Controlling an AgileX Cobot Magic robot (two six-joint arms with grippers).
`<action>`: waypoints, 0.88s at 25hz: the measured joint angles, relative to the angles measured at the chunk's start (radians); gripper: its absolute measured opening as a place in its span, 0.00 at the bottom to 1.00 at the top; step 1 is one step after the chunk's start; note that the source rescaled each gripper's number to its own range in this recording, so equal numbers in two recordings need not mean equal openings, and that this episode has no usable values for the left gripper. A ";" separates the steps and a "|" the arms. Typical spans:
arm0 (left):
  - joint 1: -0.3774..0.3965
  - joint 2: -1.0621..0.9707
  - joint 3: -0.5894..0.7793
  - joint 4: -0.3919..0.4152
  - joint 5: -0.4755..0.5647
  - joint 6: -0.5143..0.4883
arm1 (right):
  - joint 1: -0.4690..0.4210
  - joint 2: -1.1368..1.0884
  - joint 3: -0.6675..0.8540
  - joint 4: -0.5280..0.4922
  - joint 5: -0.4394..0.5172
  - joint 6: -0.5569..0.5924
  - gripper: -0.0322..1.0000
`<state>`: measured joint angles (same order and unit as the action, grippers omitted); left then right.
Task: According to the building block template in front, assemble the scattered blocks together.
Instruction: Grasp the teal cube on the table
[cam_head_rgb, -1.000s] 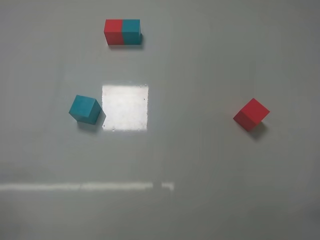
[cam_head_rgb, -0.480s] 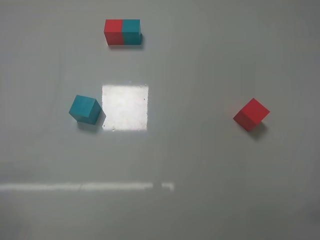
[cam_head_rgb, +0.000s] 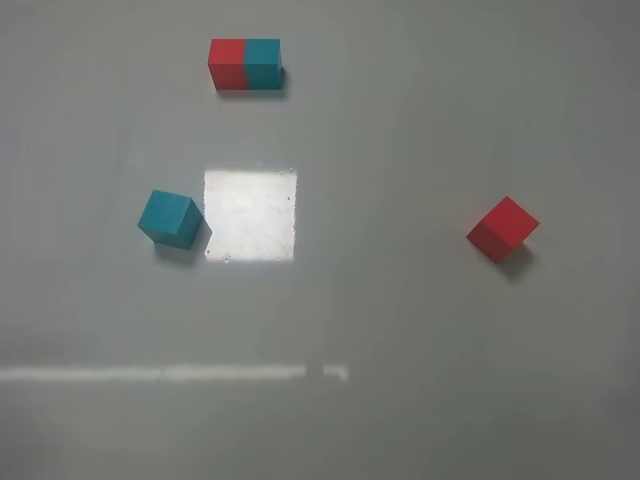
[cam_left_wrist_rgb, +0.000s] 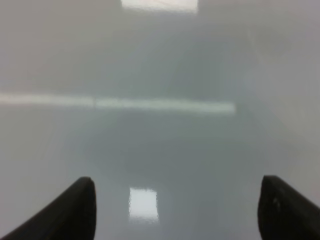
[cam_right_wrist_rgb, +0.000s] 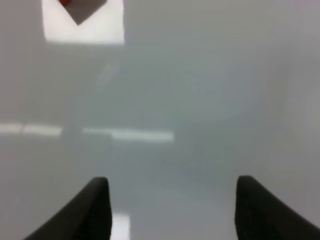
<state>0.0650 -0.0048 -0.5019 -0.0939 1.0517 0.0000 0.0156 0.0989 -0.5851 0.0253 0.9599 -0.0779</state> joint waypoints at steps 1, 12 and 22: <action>0.000 0.000 0.000 0.000 0.000 0.000 | 0.000 0.039 -0.031 0.002 -0.010 -0.057 0.29; 0.000 0.000 0.000 0.000 0.000 0.000 | 0.270 0.504 -0.402 -0.107 -0.104 -0.329 0.28; 0.000 0.000 0.000 0.000 0.000 0.000 | 0.616 0.906 -0.697 -0.193 -0.127 -0.475 0.28</action>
<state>0.0650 -0.0048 -0.5019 -0.0939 1.0517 0.0000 0.6313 1.0044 -1.2817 -0.1677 0.8326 -0.5525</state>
